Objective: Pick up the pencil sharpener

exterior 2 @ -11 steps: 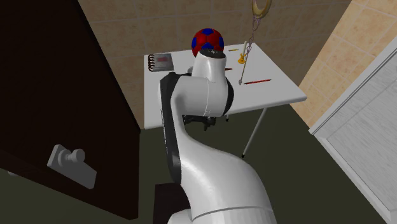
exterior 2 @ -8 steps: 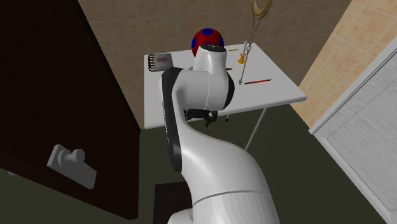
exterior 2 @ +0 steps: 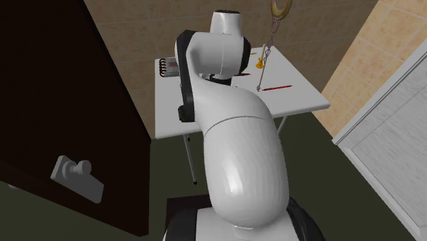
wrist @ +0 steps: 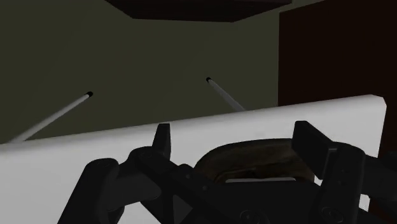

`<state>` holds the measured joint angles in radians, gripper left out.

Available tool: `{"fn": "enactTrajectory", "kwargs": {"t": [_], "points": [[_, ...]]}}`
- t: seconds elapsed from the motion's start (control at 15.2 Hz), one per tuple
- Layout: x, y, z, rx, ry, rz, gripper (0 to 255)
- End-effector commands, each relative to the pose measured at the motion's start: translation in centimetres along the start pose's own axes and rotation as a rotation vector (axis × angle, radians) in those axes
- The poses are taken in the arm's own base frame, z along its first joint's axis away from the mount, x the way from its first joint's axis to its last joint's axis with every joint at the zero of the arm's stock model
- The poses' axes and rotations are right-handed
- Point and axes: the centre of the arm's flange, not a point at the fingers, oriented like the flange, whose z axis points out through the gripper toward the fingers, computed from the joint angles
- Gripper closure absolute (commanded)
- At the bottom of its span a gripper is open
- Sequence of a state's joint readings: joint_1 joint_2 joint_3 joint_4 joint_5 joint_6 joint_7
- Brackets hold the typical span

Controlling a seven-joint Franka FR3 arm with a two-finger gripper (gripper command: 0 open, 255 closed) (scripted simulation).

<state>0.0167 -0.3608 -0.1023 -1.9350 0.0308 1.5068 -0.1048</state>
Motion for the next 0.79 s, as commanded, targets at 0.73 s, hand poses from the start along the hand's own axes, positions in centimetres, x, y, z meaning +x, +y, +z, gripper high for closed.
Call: {"fn": "enactTrajectory", "kwargs": {"t": [0.73], "points": [[9.5, 2.5, -2.1, -0.08, -0.066, -0.035, 0]]}}
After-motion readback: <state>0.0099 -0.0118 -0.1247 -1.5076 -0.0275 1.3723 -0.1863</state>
